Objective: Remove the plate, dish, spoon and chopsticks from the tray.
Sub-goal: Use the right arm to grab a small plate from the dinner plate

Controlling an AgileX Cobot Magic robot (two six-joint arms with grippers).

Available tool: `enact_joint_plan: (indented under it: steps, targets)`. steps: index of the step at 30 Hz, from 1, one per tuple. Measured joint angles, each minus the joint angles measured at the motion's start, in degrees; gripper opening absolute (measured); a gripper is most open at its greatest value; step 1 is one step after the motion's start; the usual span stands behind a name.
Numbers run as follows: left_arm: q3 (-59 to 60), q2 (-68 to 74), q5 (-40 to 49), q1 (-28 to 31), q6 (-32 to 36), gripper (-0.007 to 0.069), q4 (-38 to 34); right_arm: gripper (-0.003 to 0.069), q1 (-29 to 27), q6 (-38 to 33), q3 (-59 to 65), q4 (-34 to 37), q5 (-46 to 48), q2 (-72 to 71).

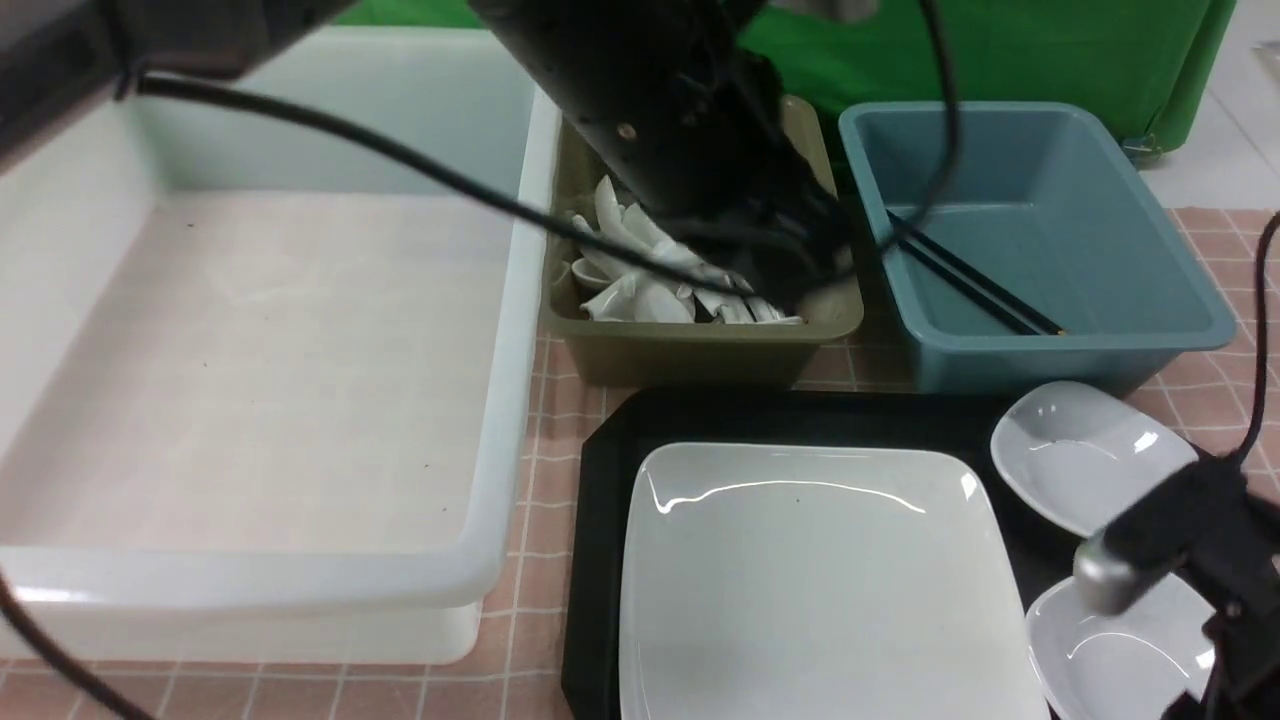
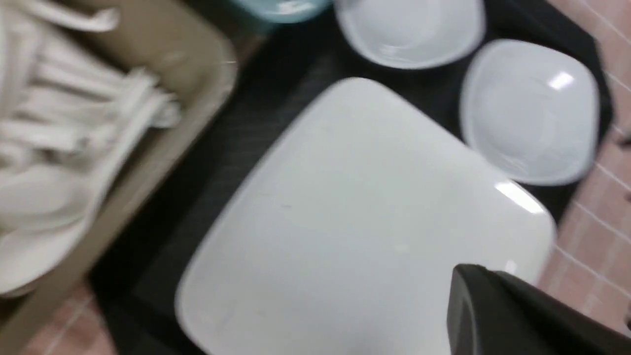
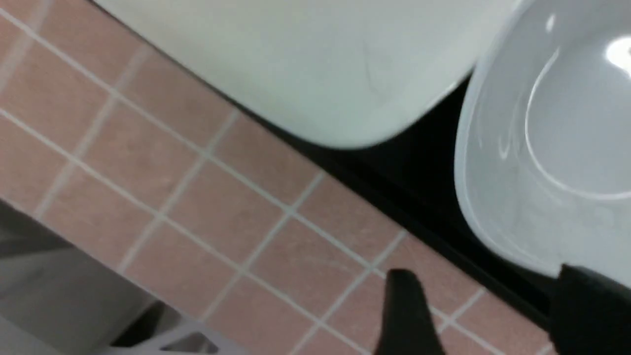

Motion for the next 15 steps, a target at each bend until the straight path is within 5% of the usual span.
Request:
enact_joint_plan:
  steps: [4,15]
  targets:
    - [8.8,-2.3,-4.2,-5.7,4.0,-0.0011,-0.9,0.0556,4.6,6.0,3.6,-4.9,-7.4,2.3]
    - [15.4,-2.3,-7.2,-6.6,4.9,-0.0011,0.2,0.0561,4.9,11.3,4.4,-7.4,-18.0,11.3]
